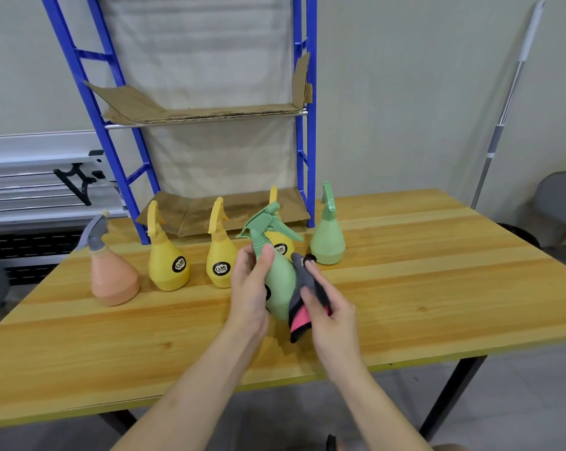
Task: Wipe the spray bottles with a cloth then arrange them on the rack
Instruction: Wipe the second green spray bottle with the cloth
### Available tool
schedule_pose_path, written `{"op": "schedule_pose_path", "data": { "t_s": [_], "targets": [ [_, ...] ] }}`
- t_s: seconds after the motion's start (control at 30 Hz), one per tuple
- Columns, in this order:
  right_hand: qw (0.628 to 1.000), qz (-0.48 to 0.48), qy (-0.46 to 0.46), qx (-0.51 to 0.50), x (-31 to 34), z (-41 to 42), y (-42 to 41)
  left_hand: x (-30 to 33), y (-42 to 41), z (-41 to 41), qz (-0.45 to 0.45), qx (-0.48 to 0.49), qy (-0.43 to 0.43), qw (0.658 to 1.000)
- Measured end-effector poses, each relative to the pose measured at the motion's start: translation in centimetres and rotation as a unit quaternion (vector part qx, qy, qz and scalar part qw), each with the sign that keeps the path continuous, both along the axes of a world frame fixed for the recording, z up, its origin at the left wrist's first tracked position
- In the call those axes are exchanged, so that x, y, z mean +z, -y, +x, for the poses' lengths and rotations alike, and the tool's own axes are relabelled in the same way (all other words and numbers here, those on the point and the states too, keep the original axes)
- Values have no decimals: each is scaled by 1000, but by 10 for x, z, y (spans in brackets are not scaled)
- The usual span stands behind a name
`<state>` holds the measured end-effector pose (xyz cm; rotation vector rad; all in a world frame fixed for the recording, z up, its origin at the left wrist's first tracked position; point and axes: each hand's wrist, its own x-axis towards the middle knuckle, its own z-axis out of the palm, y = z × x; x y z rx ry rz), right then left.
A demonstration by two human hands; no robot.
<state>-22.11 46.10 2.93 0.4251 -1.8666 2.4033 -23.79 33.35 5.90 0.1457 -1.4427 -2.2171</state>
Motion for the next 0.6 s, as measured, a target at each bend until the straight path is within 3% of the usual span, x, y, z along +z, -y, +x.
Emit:
{"op": "schedule_pose_path", "data": {
  "t_s": [0.1, 0.2, 0.3, 0.47, 0.6],
  "targets": [
    [986, -108, 125, 26, 2, -6, -1, 11, 3, -1, 28, -12, -3, 1000],
    [967, -178, 171, 57, 8, -5, 0, 20, 4, -3, 5, -19, -5, 1000],
    [979, -166, 113, 34, 12, -1, 3, 23, 6, -6, -38, -17, 21, 999],
    [998, -55, -10, -41, 5, 10, 8, 29, 10, -14, -160, -44, 62, 984],
    [994, 30, -84, -57, -5, 16, 14, 27, 6, -13, -165, -33, 72, 983]
  ]
}}
